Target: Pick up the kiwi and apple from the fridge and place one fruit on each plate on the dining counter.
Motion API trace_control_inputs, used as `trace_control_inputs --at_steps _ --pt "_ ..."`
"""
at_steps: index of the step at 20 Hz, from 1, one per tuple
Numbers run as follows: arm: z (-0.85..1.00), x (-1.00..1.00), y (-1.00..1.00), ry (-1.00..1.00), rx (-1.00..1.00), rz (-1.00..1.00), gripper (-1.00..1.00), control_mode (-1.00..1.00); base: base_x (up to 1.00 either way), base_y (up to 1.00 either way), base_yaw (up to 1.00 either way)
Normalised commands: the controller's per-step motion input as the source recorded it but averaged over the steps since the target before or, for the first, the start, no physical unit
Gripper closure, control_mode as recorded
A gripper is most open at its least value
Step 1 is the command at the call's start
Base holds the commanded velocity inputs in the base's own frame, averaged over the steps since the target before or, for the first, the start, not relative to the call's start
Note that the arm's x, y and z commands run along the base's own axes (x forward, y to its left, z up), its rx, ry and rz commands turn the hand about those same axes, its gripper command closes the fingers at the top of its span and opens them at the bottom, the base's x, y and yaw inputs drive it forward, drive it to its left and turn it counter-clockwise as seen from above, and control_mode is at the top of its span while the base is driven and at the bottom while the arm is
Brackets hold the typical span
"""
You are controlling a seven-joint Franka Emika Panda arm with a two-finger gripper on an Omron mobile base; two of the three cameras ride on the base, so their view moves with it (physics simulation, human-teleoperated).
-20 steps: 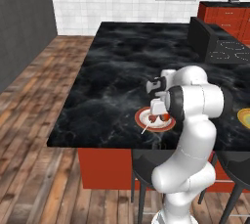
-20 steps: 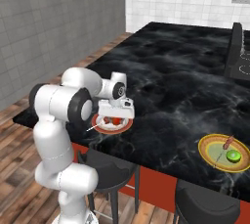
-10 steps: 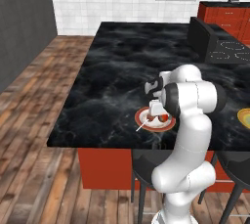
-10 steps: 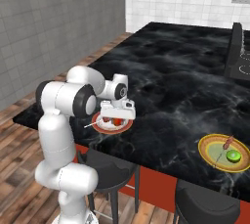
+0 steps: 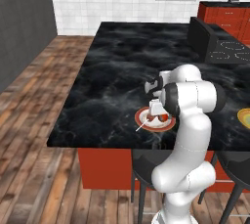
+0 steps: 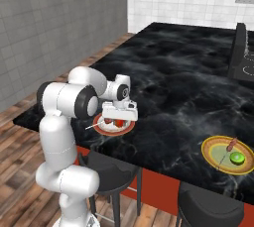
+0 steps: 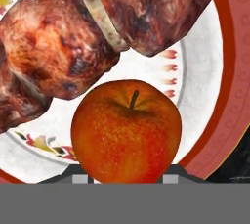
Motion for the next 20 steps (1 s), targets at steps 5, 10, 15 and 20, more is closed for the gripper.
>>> trace_control_inputs --at_steps 5,10,15,20 --pt "0.00 0.00 0.00 0.00 0.00 0.00 -1.00 -1.00 0.00 0.00 0.00" --pt "0.12 -0.05 0.00 0.00 0.00 0.00 -1.00 -1.00 0.00 0.00 0.00" --pt "0.49 -0.44 0.00 -0.01 0.00 0.00 -1.00 -1.00 0.00 0.00 0.00" --pt "0.75 -0.88 -0.12 -0.04 0.05 -0.03 -1.00 -1.00 0.00 0.00 0.00"
